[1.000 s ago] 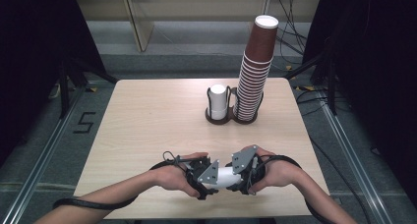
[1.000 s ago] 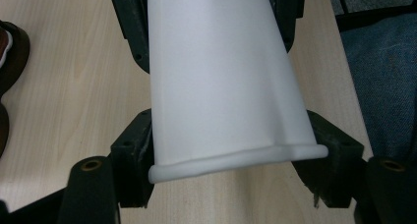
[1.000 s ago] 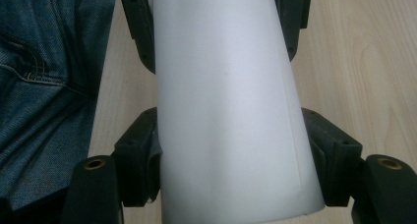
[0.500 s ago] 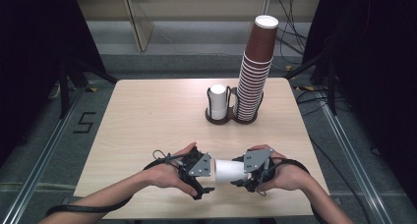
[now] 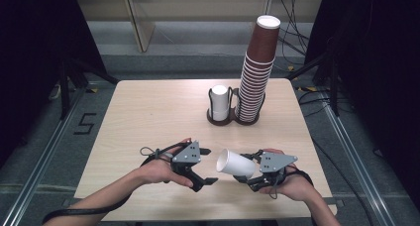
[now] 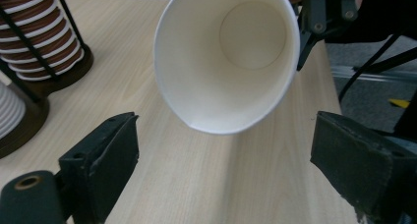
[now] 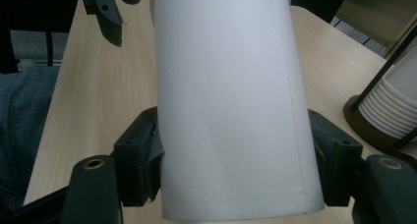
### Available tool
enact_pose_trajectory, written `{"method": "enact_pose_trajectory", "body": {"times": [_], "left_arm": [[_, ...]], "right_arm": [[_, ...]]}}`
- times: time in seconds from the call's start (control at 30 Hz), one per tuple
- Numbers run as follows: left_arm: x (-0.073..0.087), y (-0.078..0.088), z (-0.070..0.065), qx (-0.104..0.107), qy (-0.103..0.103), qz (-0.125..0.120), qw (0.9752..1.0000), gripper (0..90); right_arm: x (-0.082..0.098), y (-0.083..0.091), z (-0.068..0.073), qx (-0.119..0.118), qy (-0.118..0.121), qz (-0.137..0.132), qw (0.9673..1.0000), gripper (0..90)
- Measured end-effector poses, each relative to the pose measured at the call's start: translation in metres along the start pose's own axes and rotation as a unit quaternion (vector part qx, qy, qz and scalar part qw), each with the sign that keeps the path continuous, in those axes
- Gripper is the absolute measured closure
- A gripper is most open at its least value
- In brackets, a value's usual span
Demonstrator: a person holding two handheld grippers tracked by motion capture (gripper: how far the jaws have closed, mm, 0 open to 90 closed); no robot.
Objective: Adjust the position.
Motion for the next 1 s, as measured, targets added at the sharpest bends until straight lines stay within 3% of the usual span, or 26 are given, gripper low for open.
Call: {"method": "enact_pose_trajectory", "body": {"times": [0.07, 0.1, 0.13, 0.17, 0.23, 0.3, 0.53, 0.57, 0.67, 0.73, 1.0], "left_arm": [[0.0, -0.001, 0.001, 0.007, 0.004, -0.005, 1.0, 9.3], [0.0, -0.002, 0.001, 0.012, 0.002, -0.003, 0.9999, 8.2], [0.0, -0.003, 0.001, 0.016, -0.002, -0.002, 0.9999, 6.8], [-0.001, -0.004, 0.001, 0.014, 0.0, -0.005, 0.9999, 6.0], [-0.002, -0.006, 0.001, 0.02, 0.001, -0.009, 0.9997, 5.8], [-0.004, -0.007, 0.001, 0.019, -0.007, -0.008, 0.9998, 5.5], [-0.014, -0.007, -0.004, 0.052, -0.004, -0.028, 0.9983, 5.4], [-0.014, -0.007, -0.005, 0.053, -0.006, -0.028, 0.9982, 5.7], [-0.014, -0.008, -0.008, 0.063, -0.012, -0.028, 0.9976, 8.3], [-0.013, -0.009, -0.008, 0.056, -0.017, -0.024, 0.998, 11.3], [-0.013, -0.011, -0.007, 0.063, -0.01, -0.024, 0.9977, 19.3]], "right_arm": [[0.001, -0.001, 0.003, -0.01, -0.003, 0.001, 0.9999, 33.4], [-0.001, -0.003, 0.002, -0.004, 0.01, -0.006, 0.9999, 33.4], [0.0, -0.003, 0.005, -0.014, -0.001, -0.001, 0.9999, 33.4], [-0.001, -0.004, 0.004, -0.009, 0.013, -0.007, 0.9998, 33.4], [-0.001, -0.005, 0.008, -0.018, 0.002, -0.005, 0.9998, 33.4], [-0.001, -0.007, 0.009, -0.02, 0.008, -0.005, 0.9997, 33.5], [-0.006, -0.011, 0.012, -0.025, 0.022, -0.011, 0.9994, 33.5], [-0.005, -0.011, 0.015, -0.033, 0.016, -0.009, 0.9993, 33.5], [-0.007, -0.012, 0.014, -0.027, 0.026, -0.015, 0.9992, 33.5], [-0.006, -0.013, 0.016, -0.035, 0.02, -0.012, 0.9991, 33.5], [-0.004, -0.014, 0.018, -0.041, 0.023, -0.01, 0.9988, 33.5]]}}
Point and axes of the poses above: each handheld gripper's, and its own axes: y roughly backward along the jaws, x roughly out of its underside, z roughly to its left, the point moved 9 cm from there along -y, roughly forward along the jaws, and after that the axes turned 14 degrees about z, right-handed, at the moved point
